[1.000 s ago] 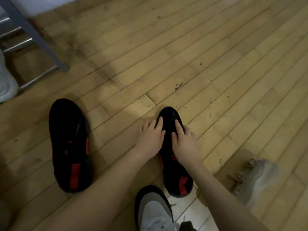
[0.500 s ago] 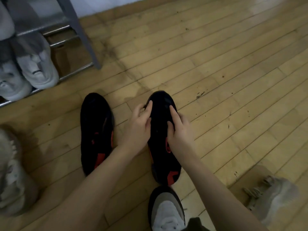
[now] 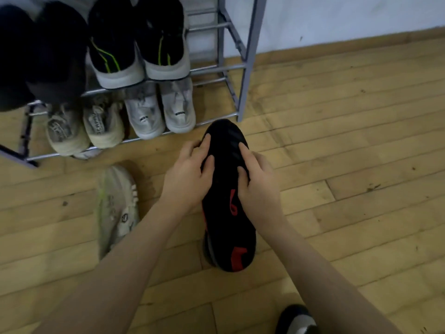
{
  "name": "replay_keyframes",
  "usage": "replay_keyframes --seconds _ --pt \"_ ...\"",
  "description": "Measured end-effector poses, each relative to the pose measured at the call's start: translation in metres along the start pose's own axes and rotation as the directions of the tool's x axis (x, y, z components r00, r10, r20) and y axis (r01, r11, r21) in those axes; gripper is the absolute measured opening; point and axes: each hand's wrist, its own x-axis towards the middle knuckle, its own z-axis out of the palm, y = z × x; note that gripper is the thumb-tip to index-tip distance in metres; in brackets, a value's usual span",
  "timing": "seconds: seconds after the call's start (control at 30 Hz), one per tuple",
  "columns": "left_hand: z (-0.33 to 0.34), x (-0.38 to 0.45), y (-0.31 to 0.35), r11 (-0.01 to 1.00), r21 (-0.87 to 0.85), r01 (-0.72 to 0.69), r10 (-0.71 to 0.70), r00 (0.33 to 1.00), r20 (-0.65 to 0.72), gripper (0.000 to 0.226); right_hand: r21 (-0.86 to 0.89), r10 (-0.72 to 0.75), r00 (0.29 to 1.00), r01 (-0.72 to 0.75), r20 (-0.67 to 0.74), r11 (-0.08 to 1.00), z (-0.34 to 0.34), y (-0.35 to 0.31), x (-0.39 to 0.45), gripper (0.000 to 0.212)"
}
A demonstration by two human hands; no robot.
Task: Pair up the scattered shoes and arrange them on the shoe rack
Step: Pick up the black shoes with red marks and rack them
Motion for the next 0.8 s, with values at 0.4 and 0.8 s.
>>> replay_keyframes --seconds 0.4,0.8 --pt "-0.005 0.023 -0.107 0.971 0.174 0.165 -0.197 0.963 0.184 0.054 -0.060 -0.003 0.958 0.021 0.287 0.998 0.091 -0.005 0.027 0.041" --pt "0.006 -0.024 -0.085 0.938 0.078 0.338 -0.347 0.904 0.251 0.065 -0.077 0.125 0.936 -0.105 0.329 0.992 0.065 0.020 -0.011 0.041"
